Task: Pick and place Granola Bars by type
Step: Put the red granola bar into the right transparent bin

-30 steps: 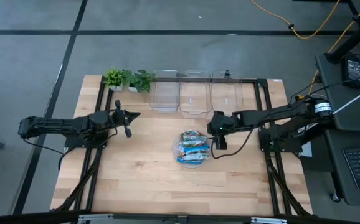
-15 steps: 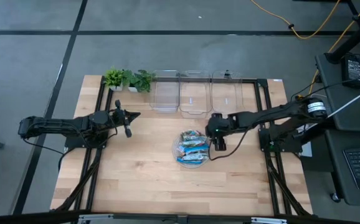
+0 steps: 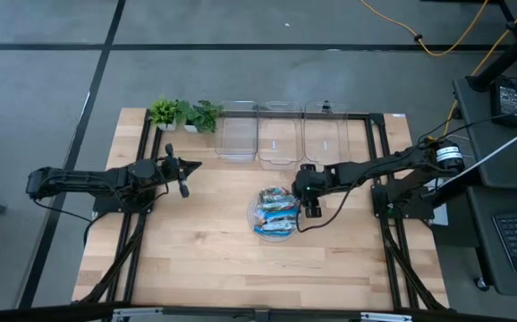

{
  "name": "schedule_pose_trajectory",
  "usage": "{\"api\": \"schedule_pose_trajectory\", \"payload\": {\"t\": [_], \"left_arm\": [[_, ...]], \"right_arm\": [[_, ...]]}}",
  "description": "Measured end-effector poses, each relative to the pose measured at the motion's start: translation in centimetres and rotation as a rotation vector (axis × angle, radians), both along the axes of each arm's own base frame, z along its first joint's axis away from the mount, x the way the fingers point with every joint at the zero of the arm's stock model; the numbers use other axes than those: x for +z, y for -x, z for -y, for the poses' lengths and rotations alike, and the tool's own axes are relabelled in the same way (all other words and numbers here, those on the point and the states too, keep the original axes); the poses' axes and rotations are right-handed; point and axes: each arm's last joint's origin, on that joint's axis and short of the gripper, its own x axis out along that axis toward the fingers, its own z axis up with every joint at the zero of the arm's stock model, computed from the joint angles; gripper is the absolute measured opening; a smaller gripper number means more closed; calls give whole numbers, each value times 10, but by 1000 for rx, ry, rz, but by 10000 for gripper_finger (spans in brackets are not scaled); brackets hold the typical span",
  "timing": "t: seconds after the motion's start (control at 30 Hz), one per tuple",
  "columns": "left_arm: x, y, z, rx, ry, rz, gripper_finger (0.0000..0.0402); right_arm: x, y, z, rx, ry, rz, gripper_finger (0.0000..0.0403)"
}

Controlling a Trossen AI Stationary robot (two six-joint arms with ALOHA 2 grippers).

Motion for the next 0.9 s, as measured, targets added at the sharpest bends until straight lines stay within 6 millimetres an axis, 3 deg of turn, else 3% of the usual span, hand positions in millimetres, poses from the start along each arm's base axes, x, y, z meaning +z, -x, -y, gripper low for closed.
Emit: {"api": "schedule_pose_trajectory", "payload": {"t": [0.43,0.73,0.9], "left_arm": [[0,0,0,0,0,0,4],[0,0,0,1,0,0,4],[0,0,0,0,0,0,4]], "right_arm": [[0,0,0,-9,-5,0,14],[1,1,-1,-66,-35,0,10],[13,4,0,-85,-26,-11,9]]}}
